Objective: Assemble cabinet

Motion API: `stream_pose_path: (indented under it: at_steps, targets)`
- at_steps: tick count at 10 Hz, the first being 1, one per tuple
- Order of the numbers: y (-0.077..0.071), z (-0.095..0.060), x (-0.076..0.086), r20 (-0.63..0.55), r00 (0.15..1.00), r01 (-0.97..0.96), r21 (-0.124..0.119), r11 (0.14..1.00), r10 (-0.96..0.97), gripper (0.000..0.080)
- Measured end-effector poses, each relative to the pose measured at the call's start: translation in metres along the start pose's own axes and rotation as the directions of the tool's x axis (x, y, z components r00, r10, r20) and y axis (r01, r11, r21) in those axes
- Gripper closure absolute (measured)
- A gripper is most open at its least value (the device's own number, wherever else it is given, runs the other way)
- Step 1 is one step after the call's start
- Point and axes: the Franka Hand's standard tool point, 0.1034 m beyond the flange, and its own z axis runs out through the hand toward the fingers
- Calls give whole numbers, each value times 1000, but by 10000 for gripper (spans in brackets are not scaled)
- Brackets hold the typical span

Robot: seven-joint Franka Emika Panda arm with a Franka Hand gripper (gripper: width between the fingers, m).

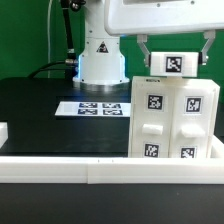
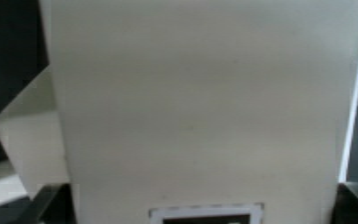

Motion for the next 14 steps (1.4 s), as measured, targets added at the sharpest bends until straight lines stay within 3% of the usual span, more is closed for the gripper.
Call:
stream_pose_path:
  at_steps: [3,8,11,14]
  targets:
    - [-4,0,-4,11,976,-216,14,976,216,240]
    - [-5,2,-2,32,815,-579,30,815,578,240]
    - [-5,2,-3,52,642,-766,12,643,765,240]
    - [-6,3,-3,60,526,-850,-4,527,849,240]
